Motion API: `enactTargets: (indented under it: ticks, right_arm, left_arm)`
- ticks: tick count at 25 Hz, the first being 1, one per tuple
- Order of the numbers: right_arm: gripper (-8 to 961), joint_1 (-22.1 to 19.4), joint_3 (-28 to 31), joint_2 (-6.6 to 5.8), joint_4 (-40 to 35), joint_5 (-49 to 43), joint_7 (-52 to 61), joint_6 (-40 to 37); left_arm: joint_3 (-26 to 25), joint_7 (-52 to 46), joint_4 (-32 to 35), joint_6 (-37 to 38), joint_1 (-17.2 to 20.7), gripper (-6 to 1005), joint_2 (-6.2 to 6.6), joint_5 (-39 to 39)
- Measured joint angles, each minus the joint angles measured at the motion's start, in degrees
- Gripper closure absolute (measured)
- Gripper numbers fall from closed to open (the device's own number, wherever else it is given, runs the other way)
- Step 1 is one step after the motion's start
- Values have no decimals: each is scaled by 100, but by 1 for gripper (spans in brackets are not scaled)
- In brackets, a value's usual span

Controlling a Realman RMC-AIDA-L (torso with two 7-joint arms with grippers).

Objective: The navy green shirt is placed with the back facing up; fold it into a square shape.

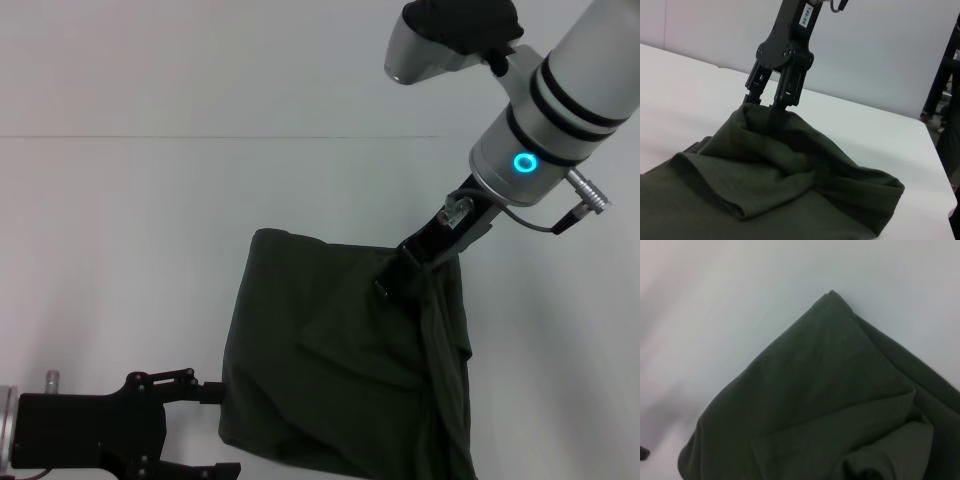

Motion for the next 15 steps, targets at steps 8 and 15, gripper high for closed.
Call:
enactTargets:
  ticks: [8, 15]
  right_arm:
    - [42, 65, -111, -25, 239, -34, 5, 170]
    - [41, -27, -68, -51, 247, -205, 11, 238]
  left_arm:
    - [0, 0, 0, -17, -3, 127, -8, 0]
    - [-1, 0, 0, -16, -7, 131, -24, 0]
